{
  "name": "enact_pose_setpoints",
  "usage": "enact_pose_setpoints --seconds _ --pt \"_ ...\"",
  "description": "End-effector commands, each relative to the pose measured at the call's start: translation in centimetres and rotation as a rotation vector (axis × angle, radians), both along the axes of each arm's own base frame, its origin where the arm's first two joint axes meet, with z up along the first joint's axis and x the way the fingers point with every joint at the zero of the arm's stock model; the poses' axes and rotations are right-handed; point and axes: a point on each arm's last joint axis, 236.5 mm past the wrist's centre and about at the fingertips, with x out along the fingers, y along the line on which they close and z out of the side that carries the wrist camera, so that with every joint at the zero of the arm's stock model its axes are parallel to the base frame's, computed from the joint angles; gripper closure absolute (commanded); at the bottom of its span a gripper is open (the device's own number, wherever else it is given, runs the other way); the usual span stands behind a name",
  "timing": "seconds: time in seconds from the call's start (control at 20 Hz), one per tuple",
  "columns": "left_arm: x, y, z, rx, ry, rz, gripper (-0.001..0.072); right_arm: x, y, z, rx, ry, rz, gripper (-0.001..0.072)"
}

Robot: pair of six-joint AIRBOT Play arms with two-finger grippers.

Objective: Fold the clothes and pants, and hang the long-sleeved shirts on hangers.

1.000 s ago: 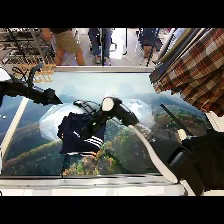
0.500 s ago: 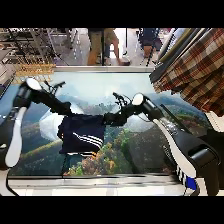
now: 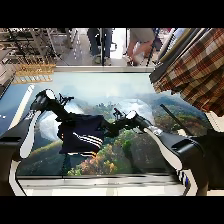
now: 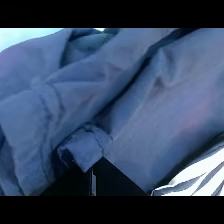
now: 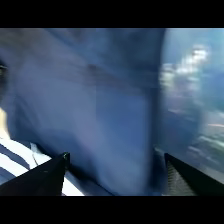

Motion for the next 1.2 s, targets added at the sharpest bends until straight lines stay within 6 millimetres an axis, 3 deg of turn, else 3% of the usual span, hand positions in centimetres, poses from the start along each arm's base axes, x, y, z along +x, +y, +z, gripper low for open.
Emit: enact_pose_setpoints --seconds 0.0,0.05,0.1,0.15,0.25,0.3,0.4,0.5,0.6,0.7,0.8,0.95,1.05,1.15 --pt "-0.1 0.1 -0.5 0.006 0.011 -0.003 0.0697 -1.2 3.1 -1.8 0.0 0.063 0.021 0.0106" --pt "-0.1 0.0 -0.4 0.0 0.01 -0.001 0.0698 -1.2 4.1 -1.6 0.007 0.043 0.04 0.0277" --pt "-0.1 -0.4 0.2 -0.02 0.007 0.002 0.0697 -1.0 5.0 -0.8 0.018 -0.013 0.069 0.0548" --pt "0.1 -0.7 1.3 -0.047 -0.012 0.01 0.0698 -0.6 5.5 0.4 0.029 -0.056 0.096 0.0668" --pt "0.8 -1.7 6.3 -0.152 -0.1 0.035 0.0697 0.6 4.3 2.7 -0.025 -0.165 0.145 0.0695" --pt "1.1 -1.9 9.6 -0.213 -0.164 0.042 0.0697 1.7 2.4 4.0 -0.094 -0.226 0.15 0.0696" --pt "0.9 -1.4 17.4 -0.308 -0.319 0.061 0.0697 3.7 -3.7 7.3 -0.248 -0.333 0.148 0.0697" --pt "-0.5 -0.2 24.8 -0.357 -0.491 0.068 0.0698 4.7 -11.6 11.8 -0.351 -0.368 0.108 0.0698" --pt "-2.5 1.5 29.9 -0.33 -0.635 0.068 0.0697 4.7 -19.8 17.0 -0.372 -0.369 -0.003 0.0698" --pt "-4.4 3.4 33.4 -0.27 -0.752 0.079 0.0697 3.4 -28.4 21.7 -0.406 -0.375 -0.152 0.07" --pt "-5.8 6.0 35.3 -0.172 -0.825 0.118 0.0697 -0.1 -36.7 25.0 -0.447 -0.357 -0.279 0.07" --pt "-6.6 9.3 35.8 -0.049 -0.86 0.174 0.0697 -6.3 -47.9 27.9 -0.488 -0.317 -0.556 0.0701" --pt "-6.6 10.6 35.1 -0.004 -0.842 0.195 0.0697 -11.1 -54.4 27.7 -0.508 -0.255 -0.776 0.0701" --pt "-6.5 11.5 33.6 0.033 -0.808 0.204 0.0697 -16.8 -59.2 25.2 -0.505 -0.144 -0.978 0.0701"
